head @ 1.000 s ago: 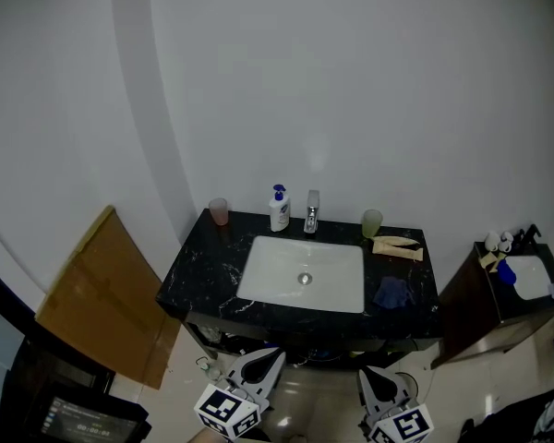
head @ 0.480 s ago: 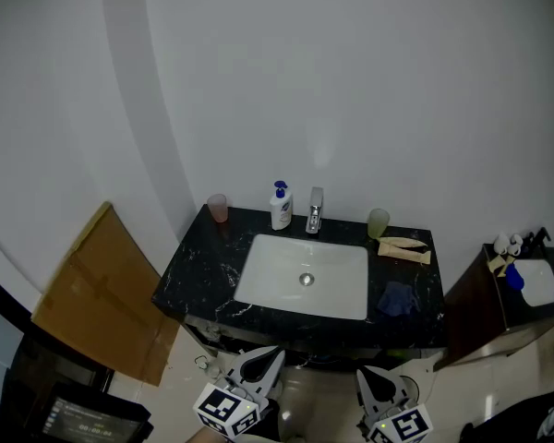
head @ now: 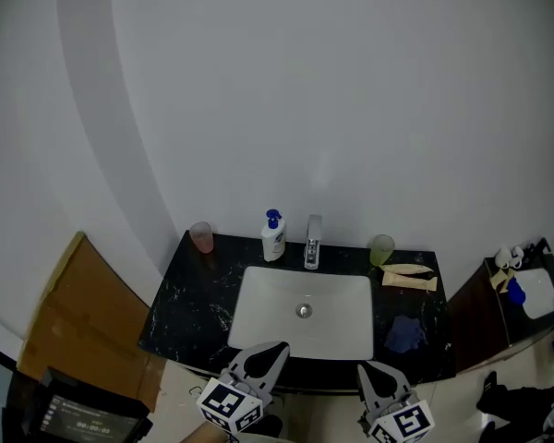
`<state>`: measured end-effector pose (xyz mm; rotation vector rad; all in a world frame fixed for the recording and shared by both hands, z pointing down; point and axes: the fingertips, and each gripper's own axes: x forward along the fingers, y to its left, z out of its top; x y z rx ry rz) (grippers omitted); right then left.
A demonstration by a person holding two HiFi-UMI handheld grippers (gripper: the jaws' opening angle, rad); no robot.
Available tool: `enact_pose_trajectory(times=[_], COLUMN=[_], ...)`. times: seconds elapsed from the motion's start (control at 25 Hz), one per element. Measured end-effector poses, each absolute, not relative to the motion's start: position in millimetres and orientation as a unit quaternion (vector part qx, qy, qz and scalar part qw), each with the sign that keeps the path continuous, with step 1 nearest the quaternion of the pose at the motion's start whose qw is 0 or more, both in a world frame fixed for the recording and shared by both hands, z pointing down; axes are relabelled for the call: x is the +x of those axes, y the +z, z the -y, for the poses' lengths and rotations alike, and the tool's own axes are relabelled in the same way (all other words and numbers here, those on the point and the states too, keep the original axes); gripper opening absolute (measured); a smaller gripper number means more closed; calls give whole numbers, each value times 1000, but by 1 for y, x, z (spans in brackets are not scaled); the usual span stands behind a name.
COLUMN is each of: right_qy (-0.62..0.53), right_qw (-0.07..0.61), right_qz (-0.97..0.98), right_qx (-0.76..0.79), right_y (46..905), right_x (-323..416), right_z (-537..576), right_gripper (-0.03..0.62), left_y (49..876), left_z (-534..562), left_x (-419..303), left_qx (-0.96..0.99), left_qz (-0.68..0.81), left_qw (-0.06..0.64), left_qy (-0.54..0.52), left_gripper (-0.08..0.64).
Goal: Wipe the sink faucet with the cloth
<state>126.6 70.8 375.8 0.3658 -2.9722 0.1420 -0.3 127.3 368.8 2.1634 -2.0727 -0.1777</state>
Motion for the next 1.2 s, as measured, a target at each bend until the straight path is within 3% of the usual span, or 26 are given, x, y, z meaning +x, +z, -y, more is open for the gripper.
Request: enact_pose_trajectory(times=[0.24,0.6,1.0,1.2], right_qy=[28,40,59,68], right_qw=[45,66,60,59], right_qz=[990,987,986,974], right_qx=[131,138,141,208], right_y=[372,375,383,398], right_x=[83,28,27,74], right_z=[-59,-19,24,54], right_gripper=[3,3,3,3], left_y=[367,372,385,396], left_z=[-107,-55,-5,32], left_x=[-33,-80,-55,-3], left_qx=[736,751,766,809], left_qz=[673,654,637,582], left_qw=[50,69,82,83], left_qy=[-52,-55,-28,-4], left_gripper=[0,0,0,0])
